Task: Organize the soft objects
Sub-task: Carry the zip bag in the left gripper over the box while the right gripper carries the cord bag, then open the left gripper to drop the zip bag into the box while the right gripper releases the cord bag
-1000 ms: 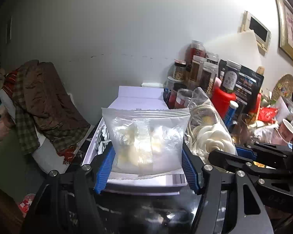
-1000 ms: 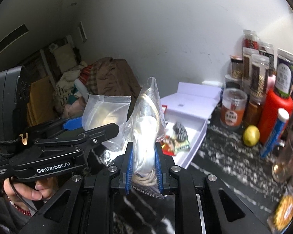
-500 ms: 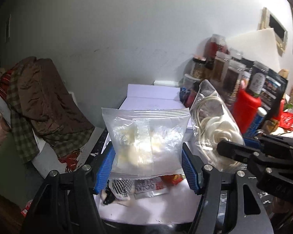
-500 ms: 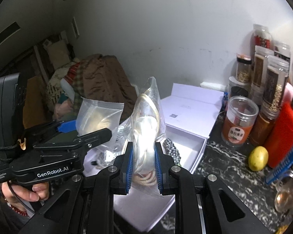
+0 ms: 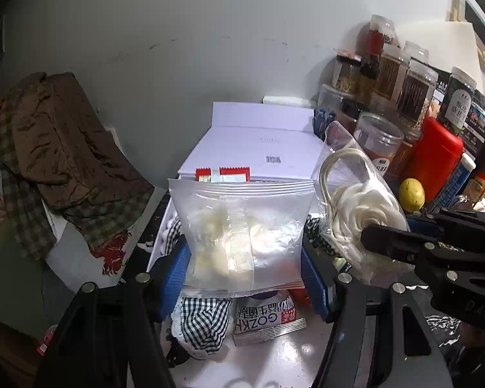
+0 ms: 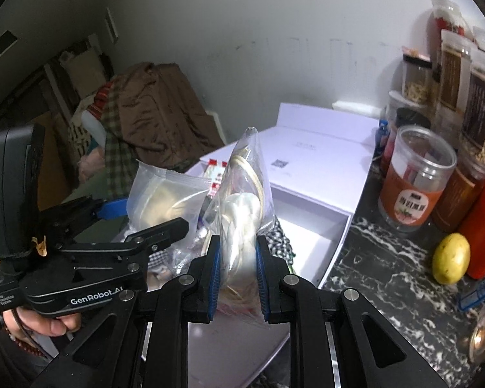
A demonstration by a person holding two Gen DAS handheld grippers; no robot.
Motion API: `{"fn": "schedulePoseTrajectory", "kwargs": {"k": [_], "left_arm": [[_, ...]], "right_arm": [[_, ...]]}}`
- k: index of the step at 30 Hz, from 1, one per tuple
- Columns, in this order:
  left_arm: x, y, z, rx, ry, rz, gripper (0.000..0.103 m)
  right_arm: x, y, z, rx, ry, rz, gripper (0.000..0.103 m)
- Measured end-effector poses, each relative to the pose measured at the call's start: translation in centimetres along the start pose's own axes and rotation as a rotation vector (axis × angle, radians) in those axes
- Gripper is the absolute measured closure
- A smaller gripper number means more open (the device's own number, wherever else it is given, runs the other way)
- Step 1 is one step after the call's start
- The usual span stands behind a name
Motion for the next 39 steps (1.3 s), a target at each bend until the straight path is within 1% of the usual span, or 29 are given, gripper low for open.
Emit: {"fn": "schedulePoseTrajectory", "kwargs": {"k": [8,16,22,25,27,31,37,39], "left_arm": [[-1.4,-0.4,0.0,-0.027,0.021,0.022,0.039],[-2.5,-0.2,-0.5,-0.059,0.031,0.032,0.039],[-3.3,0.1,-1.0,-0.076,0.018,0.045,0.039],[-3.7,0.2,-1.3,-0.089,0.024,0.047,0.039],[-3.9,0.3,-1.5,-0.091,0.024,0.051,0.039],[-4.0,0.5,-1.8,-0.101,0.022,0.054,0.039],[-3.8,0.3,-2.8,-0.129,0.022,0.05,0.039],[-3.8,0.3,-3.0,-0.12,0.014,0.047,0.039]], "right_arm": [[-1.5,-1.0,-0.1,-0.003,-0.003,0.055,0.083],[-2.9,-1.8,0.0,0.012,-0.032,0.11,0.082],[-3.7,-1.7,-0.2,0.035,-0.066,0.123,0.081],[-4.0,-1.6,-0.2,0.045,-0.079,0.131,0.08],[-4.0,-1.6,-0.4,0.046,-0.087,0.134,0.077],[-3.5,-1.5,-1.0,0.027,-0.092,0.132,0.076],[-2.0,-1.3,-1.6,0.022,-0.123,0.113,0.063],[-1.4,-1.3,-1.9,0.023,-0.13,0.105,0.057]]}}
Point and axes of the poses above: each gripper's, at about its wrist camera, not at the fingertips, and x roughly against the way its jaws point, z to its left, y to its top, the point moved 3 cm from there along -x, roughly the way its jaws point, and after that the axes turned 7 degrees about x, right-handed, at the moved point
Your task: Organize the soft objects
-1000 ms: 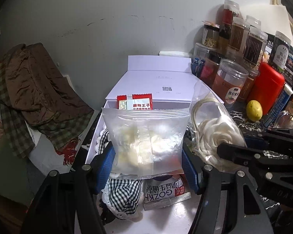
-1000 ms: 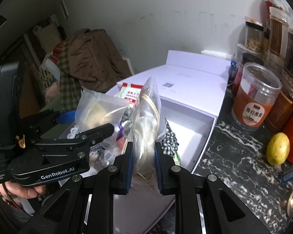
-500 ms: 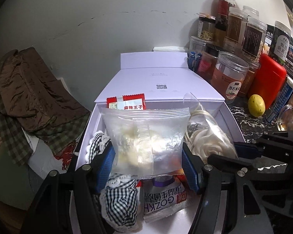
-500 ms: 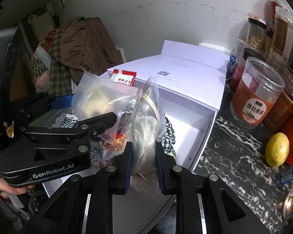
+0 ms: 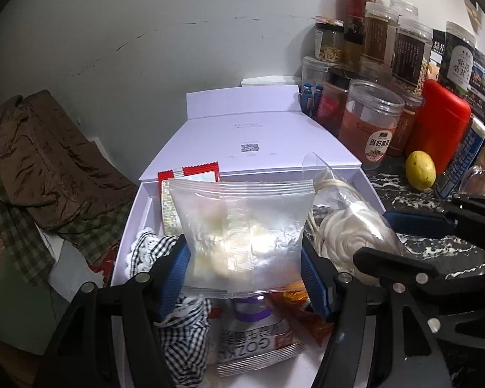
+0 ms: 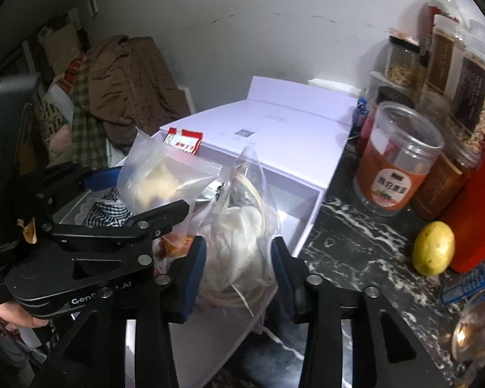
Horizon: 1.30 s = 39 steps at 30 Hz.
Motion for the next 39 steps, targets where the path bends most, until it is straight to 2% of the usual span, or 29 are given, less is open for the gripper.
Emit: {"fn": "schedulePoseTrajectory", "kwargs": {"k": [5,9,11,15,19,32,39], "left_arm": [[0.0,0.0,-0.3,0.02,-0.014,0.02,0.038],[0.0,0.1,-0.6,0.022,0.017,0.026,0.025],[0.3,0.2,-0.7,0.027,0.029,0.023,0.023],[1.0,0.3,-0.8,0.031,0.062,0.013,0.022],[2.3,0.6,-0.7,0.047,0.055,-0.006,0.022],[9.8,2.9,-1.0,0.064,0.072,-0.155,0.022],[15.3,3.6,-1.7,0.065,0.074,-0.265,0.022]], "right_arm": [[1.1,-0.2,-0.7,-0.01,-0.008,-0.013,0.057],[1.6,-0.3,-0.7,-0.004,-0.001,-0.014,0.054],[1.7,-0.5,-0.6,-0.002,-0.006,-0.008,0.053],[1.8,-0.8,-0.6,-0.006,0.007,0.0,0.053],[2.8,-0.7,-0.8,-0.01,0.0,-0.02,0.053],[9.5,1.9,0.2,0.032,-0.031,-0.168,0.053],[14.3,2.7,1.4,0.078,-0.057,-0.263,0.052]]}}
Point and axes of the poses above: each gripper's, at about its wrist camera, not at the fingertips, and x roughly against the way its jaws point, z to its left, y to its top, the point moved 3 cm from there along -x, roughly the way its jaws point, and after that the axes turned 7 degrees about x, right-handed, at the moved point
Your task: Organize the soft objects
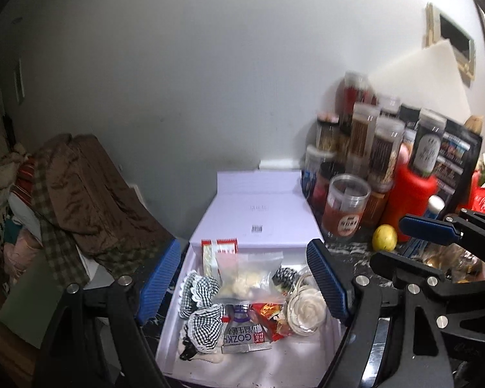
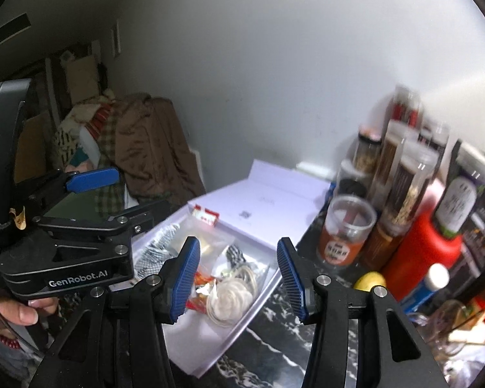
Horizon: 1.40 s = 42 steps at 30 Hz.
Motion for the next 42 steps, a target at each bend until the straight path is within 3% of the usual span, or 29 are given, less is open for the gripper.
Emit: {"fn": "schedulePoseTrajectory", "kwargs": {"k": [5,7,9,12,20,27,42], "left_arm": [[4.0,0.6,-0.3,0.002,-0.003,-0.067,0.022],[5.7,0.7,-0.5,0.002,-0.002,-0.095,0.015],[7.3,0.5,-0.8,-0.002,0.008,-0.132,0.002],[9.4,0.2,-1.1,-0.02,0.026,-0.179,0.002],[13.2,-1.2,-1.6,-0.01,0.017,-0.205,0.002],[15.0,-3.8,-1.6,0.017,0.011,-0.187,0.002],[15.9,-9.8,-0.2,0.092,0.083,-0.088,0.002]], "right_arm": [[3.4,0.6,0.4,0.007,-0.013,-0.064,0.046],[4.9,0.8,0.6,0.006,-0.021,-0.086,0.041],[6.2,0.7,0.9,0.007,-0.026,-0.106,0.038],[8.3,0.6,1.5,0.016,-0.033,-0.137,0.033],[12.6,-0.8,3.0,0.026,-0.05,-0.179,0.027],[14.8,-3.2,3.9,-0.002,-0.073,-0.174,0.027],[15.0,-8.9,5.5,-0.054,-0.095,-0.09,0.027]]}}
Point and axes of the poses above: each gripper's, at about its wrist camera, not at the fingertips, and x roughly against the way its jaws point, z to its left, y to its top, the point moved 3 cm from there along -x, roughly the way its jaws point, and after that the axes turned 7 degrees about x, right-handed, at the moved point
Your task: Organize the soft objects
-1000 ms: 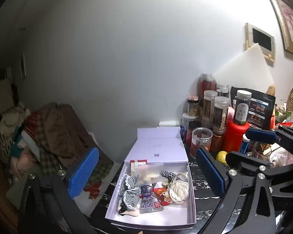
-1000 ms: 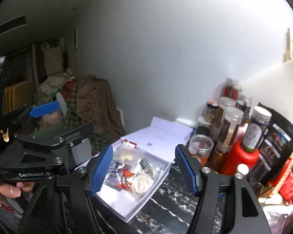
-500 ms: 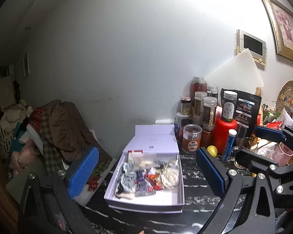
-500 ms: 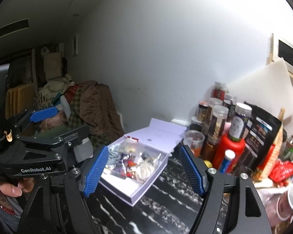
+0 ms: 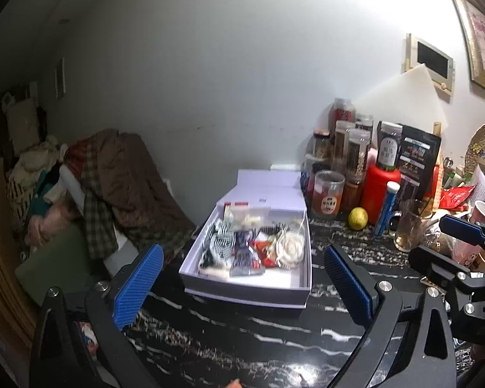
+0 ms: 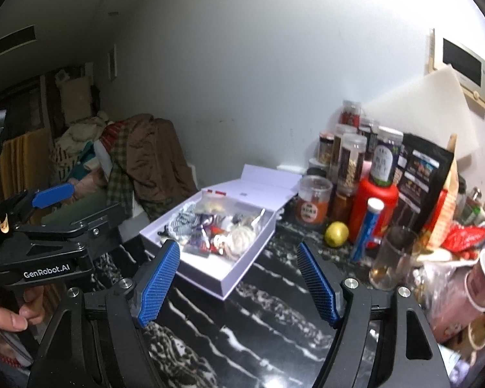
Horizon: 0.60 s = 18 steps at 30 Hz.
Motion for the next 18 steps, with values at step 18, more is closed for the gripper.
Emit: {"fn": "schedulePoseTrajectory", "kwargs": {"k": [18], "left_arm": [[-1.2,-2.7,1.1,0.02,0.028,0.085,0.002]], "right_arm": [[-1.5,-2.3,0.6,-0.027,0.022,0.061,0.027]]}}
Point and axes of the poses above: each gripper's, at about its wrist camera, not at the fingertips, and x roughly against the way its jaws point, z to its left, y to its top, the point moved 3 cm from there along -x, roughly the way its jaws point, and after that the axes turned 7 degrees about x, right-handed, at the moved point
